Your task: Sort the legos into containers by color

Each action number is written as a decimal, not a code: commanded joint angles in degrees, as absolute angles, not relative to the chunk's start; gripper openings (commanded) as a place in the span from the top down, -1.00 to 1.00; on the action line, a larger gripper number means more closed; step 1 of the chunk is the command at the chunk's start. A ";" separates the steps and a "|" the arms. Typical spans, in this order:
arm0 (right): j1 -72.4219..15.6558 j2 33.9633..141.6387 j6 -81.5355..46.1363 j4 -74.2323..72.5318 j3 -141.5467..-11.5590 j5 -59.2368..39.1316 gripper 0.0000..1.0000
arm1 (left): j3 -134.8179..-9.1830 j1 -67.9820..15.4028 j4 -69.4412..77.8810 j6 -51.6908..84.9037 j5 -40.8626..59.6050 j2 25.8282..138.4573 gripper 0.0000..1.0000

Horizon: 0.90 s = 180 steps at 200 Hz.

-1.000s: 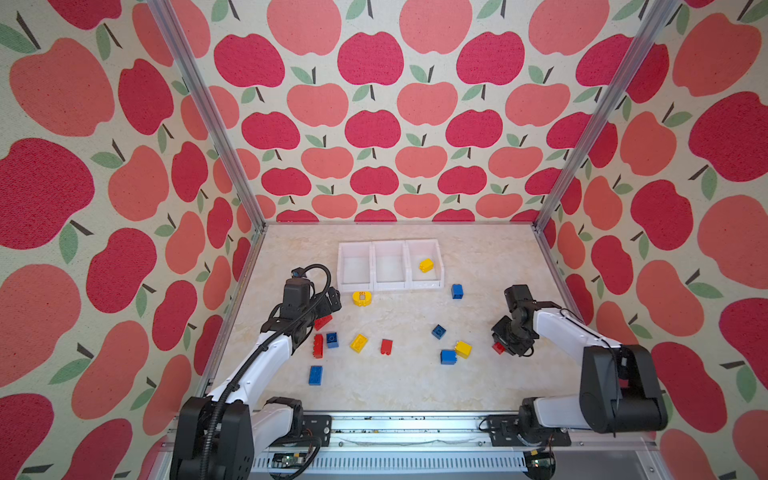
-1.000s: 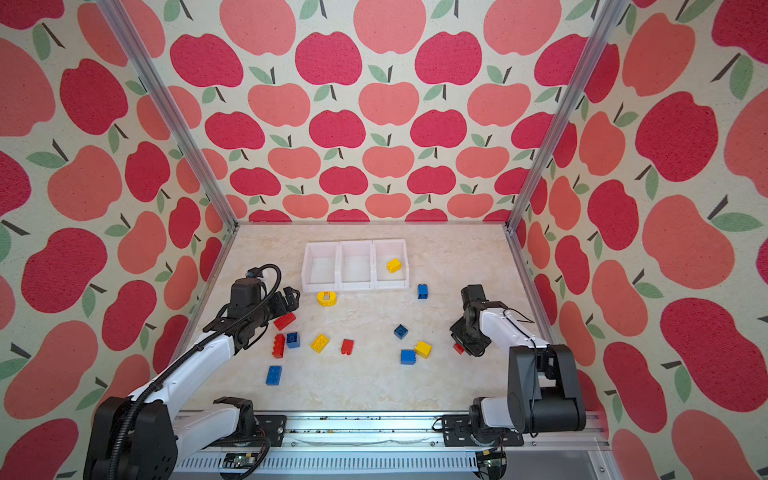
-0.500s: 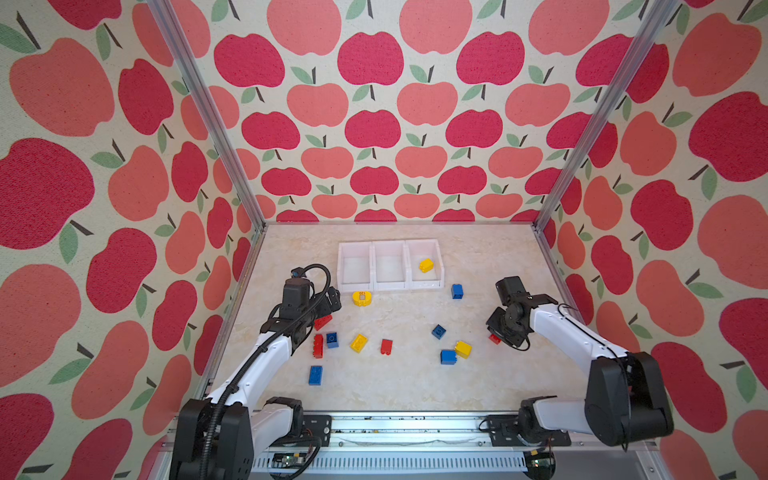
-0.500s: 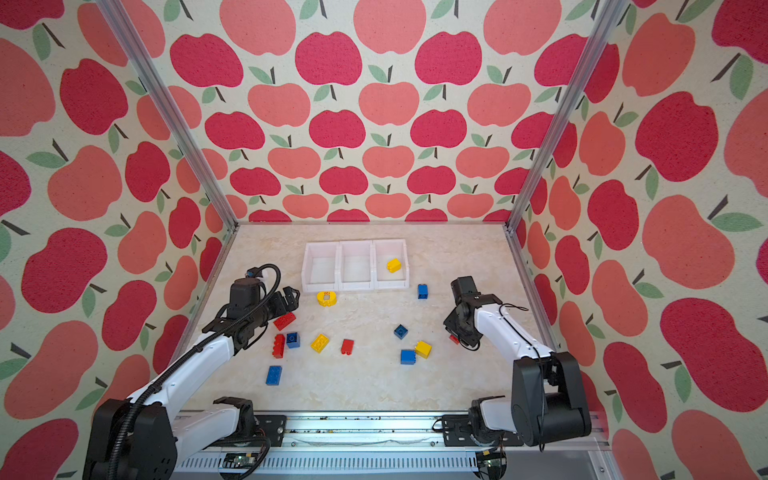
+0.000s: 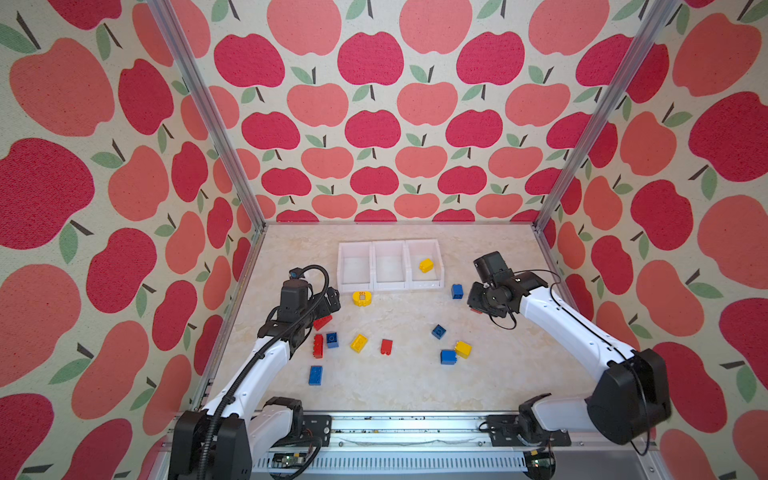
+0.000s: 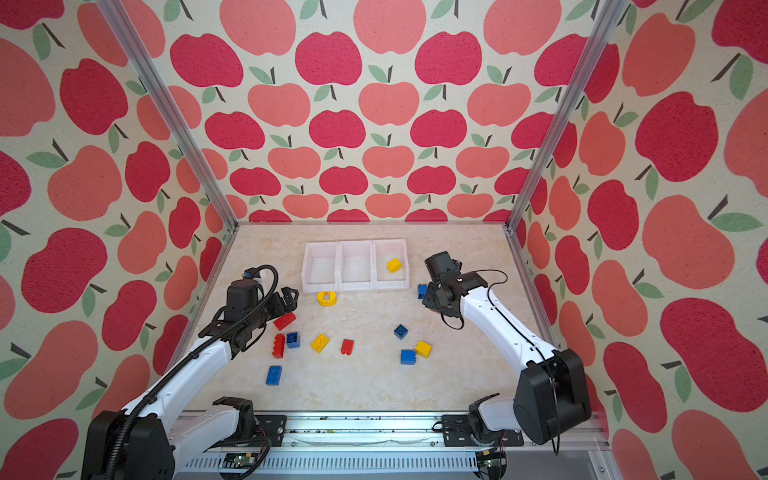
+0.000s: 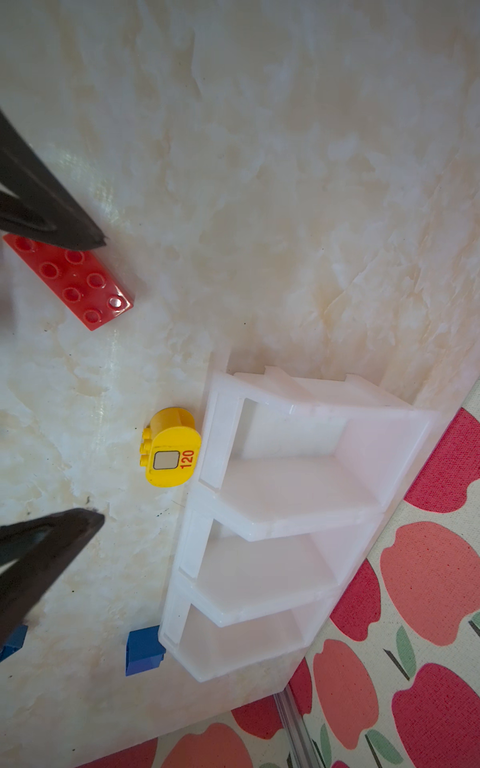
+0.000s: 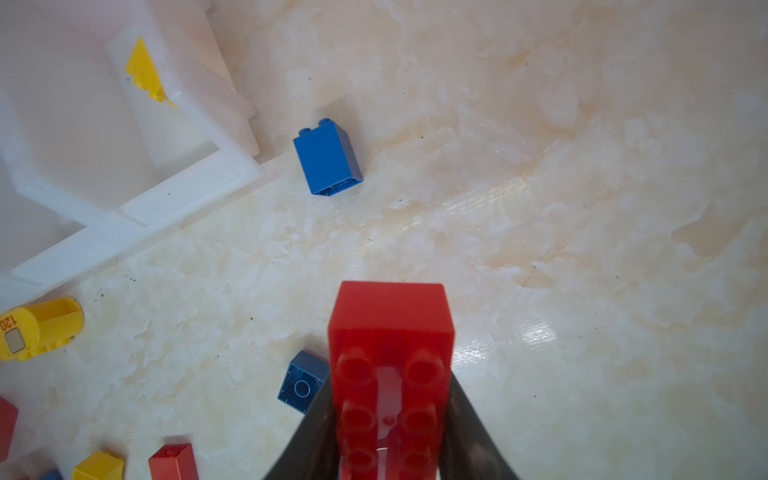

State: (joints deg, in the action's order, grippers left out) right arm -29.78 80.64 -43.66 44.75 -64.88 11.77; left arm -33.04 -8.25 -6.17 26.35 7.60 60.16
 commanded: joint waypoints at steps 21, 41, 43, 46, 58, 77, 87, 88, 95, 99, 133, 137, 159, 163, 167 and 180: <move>-36.40 88.79 -35.48 41.96 -74.93 12.22 0.60 | -31.31 -7.74 -7.86 27.73 7.72 57.84 -0.99; -39.99 94.25 -32.18 39.90 -80.58 11.26 0.59 | -30.82 -7.65 -8.09 28.15 7.60 56.97 -0.99; -40.45 94.84 -31.78 39.66 -81.16 11.32 0.59 | -30.78 -7.69 -8.09 28.18 7.64 56.85 -0.99; -40.94 95.77 -31.22 39.39 -82.06 11.31 0.59 | -30.69 -7.73 -8.09 28.26 7.57 56.72 -0.99; -42.83 99.78 -29.01 39.11 -86.26 11.56 0.59 | -30.43 -7.65 -8.09 28.42 7.69 56.35 -0.98; -44.26 105.85 -26.73 39.16 -93.07 9.58 0.59 | -30.50 -7.60 -8.82 28.45 7.82 55.94 -0.99; -44.55 108.76 -25.76 39.02 -96.25 7.95 0.58 | -30.50 -7.47 -9.25 28.41 7.68 55.52 -0.99; -44.60 109.13 -25.63 39.02 -96.64 7.84 0.58 | -30.50 -7.47 -9.28 28.36 7.66 55.53 -0.99; -44.80 111.18 -24.72 39.43 -99.10 7.20 0.58 | -30.50 -7.41 -9.61 28.37 7.58 55.22 -0.99; -44.91 112.36 -24.23 39.63 -100.51 6.92 0.58 | -30.43 -7.42 -9.73 28.31 7.58 55.03 -0.99; -45.31 120.61 -20.75 42.28 -110.90 5.87 0.58 | -30.15 -7.15 -10.70 28.36 7.43 53.81 -0.99; -45.35 121.46 -20.45 42.53 -112.05 5.81 0.58 | -30.15 -7.16 -10.78 28.38 7.47 53.72 -0.99; -45.26 125.34 -19.05 43.60 -116.96 6.13 0.58 | -29.97 -7.09 -11.13 28.45 7.44 53.26 -0.99; -45.26 125.87 -18.92 43.75 -117.87 6.28 0.57 | -29.97 -7.07 -11.16 28.41 7.41 53.22 -0.99; -45.18 126.65 -18.77 43.94 -118.64 6.35 0.57 | -29.97 -7.07 -11.24 28.42 7.47 53.18 -0.99; -44.96 129.19 -18.38 44.67 -121.64 6.57 0.57 | -30.06 -7.11 -11.34 28.42 7.39 53.09 -0.99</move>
